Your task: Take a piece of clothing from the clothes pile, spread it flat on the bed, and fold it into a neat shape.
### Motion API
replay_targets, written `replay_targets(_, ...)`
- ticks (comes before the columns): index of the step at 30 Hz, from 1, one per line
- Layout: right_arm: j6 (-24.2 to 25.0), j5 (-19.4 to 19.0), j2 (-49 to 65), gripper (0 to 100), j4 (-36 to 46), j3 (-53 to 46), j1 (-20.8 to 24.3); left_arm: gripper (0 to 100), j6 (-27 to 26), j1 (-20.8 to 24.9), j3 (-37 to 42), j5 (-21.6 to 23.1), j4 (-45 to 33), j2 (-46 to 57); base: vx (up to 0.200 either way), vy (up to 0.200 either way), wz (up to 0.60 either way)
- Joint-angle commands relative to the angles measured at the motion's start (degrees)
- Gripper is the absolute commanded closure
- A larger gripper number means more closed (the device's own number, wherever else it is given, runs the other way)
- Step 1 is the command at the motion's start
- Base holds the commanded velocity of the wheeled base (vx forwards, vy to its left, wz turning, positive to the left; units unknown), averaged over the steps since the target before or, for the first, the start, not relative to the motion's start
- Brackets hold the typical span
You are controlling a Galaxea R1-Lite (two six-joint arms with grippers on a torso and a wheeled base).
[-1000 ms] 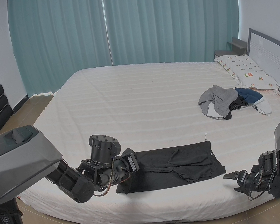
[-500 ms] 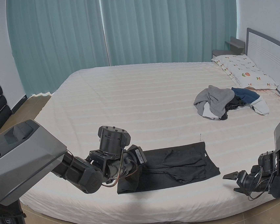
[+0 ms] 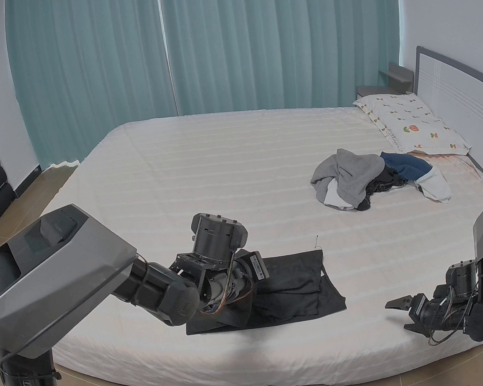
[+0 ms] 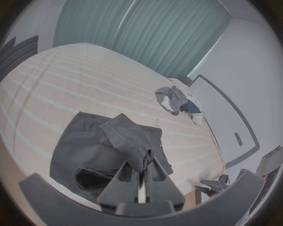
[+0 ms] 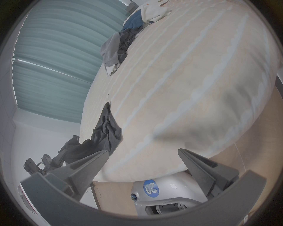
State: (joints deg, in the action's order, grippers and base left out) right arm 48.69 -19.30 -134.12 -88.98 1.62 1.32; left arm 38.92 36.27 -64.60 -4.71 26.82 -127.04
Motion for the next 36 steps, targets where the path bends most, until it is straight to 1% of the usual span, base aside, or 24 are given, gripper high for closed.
replay_targets(1, 0.0, 0.0, -0.1, 0, -0.9, 0.0, 0.1, 100, 0.0, 0.6, -3.5, -0.1, -1.9, -2.2, 0.000, -0.200, 0.00)
replay_targets(5, 0.0, 0.0, -0.1, 0, -0.9, -0.4, 0.1, 100, 0.0, 1.4, -7.0, -1.1, -5.5, -4.2, 0.000, -0.200, 0.00)
replay_targets(8, 0.0, 0.0, -0.1, 0, -0.9, -0.4, 0.1, 100, 0.0, 1.7, -8.4, -1.9, -6.0, -5.2, 0.000, -0.200, 0.00)
replay_targets(10, 0.0, 0.0, -0.1, 0, -0.9, -0.4, 0.2, 100, 0.1, 1.7, -10.1, -2.4, -6.0, -6.6, 0.000, 0.000, 0.00)
replay_targets(16, 0.0, 0.0, -0.1, 0, -0.9, -0.4, 0.2, 100, 0.5, 1.7, -12.0, -2.3, -5.7, -8.2, 0.000, 0.000, 0.00)
replay_targets(23, 0.0, 0.0, -0.1, 0, -0.9, -0.4, 0.2, 100, 1.7, 1.7, -12.1, -2.3, -6.1, -8.8, 0.000, 0.000, 0.00)
replay_targets(24, 0.0, 0.0, -0.1, 0, -0.9, -0.4, 0.1, 0, 1.7, 1.7, -12.1, -2.3, -6.1, -9.0, 0.000, 0.000, 0.00)
replay_targets(33, 0.0, 0.0, -0.1, 0, -0.9, -0.4, 0.2, 0, 3.2, 1.7, -12.0, -2.3, -5.9, -9.4, 0.000, 0.000, 0.00)
replay_targets(36, -0.1, 0.0, -0.1, 0, -0.9, -0.5, 0.4, 0, 4.9, 1.7, -11.7, -2.9, -5.7, -9.1, 0.000, 0.000, 0.00)
